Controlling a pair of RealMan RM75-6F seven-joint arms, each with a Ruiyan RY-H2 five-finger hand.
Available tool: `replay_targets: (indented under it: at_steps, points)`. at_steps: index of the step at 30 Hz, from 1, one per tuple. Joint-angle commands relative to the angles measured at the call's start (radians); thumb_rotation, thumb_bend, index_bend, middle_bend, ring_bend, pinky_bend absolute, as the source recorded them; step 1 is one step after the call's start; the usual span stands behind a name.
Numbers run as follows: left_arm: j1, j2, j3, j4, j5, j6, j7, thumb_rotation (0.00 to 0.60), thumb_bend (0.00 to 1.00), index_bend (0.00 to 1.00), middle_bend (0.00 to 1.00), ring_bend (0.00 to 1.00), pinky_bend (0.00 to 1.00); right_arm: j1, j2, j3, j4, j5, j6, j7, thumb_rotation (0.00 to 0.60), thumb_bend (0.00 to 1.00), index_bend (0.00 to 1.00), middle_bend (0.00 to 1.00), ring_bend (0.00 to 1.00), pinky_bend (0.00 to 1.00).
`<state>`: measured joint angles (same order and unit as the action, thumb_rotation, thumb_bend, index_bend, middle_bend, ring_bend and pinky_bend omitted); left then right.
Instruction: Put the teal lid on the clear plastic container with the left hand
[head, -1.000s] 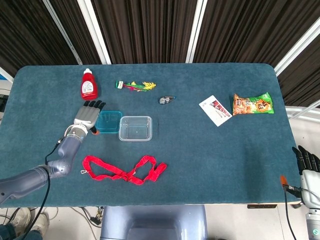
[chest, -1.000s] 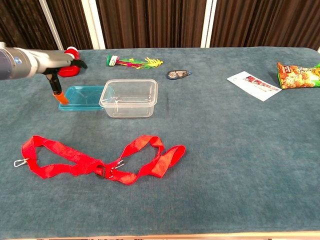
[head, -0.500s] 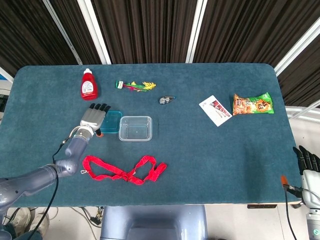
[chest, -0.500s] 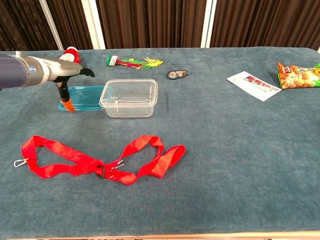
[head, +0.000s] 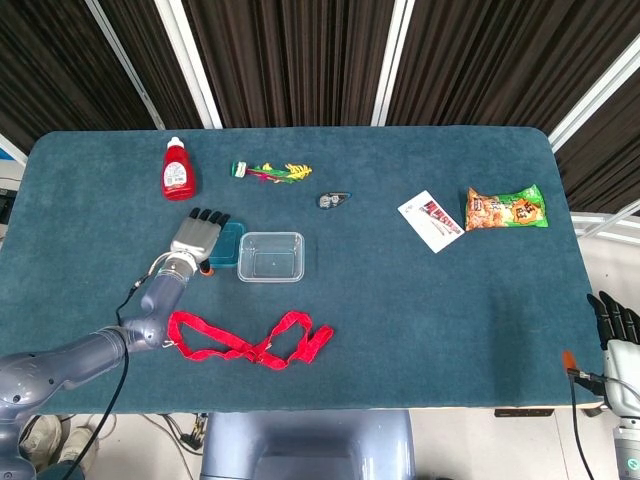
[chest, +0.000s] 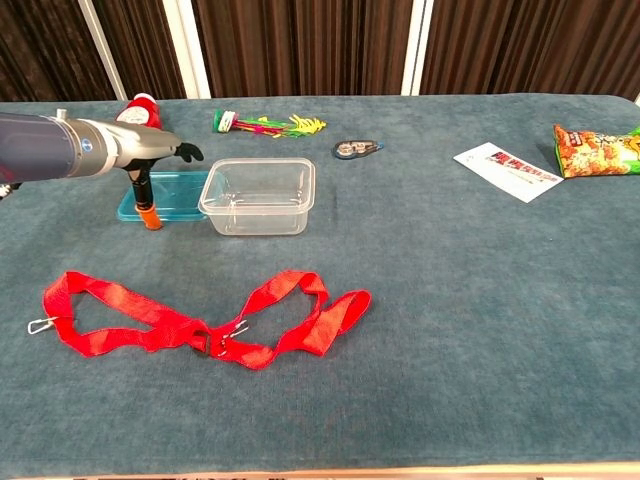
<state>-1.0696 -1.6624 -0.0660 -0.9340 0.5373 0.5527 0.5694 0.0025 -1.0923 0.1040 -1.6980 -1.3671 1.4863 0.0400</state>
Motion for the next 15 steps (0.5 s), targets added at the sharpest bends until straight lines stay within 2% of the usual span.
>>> replay_targets:
  at_steps: [1,15]
  points:
    - [-0.003,-0.002,0.002,0.002,-0.001,0.002,0.003,0.6,0.05,0.0,0.07,0.0,0.0,0.0,0.0,0.0,0.0,0.0,0.0,0.0,0.6,0.39,0.06,0.04,0.02,0.0]
    - [-0.014,-0.015,0.01,0.029,-0.012,-0.005,0.007,0.6,0.06,0.0,0.11,0.0,0.0,-0.002,0.004,-0.001,-0.007,0.01,-0.006,-0.006,0.6,0.39,0.06,0.04,0.02,0.0]
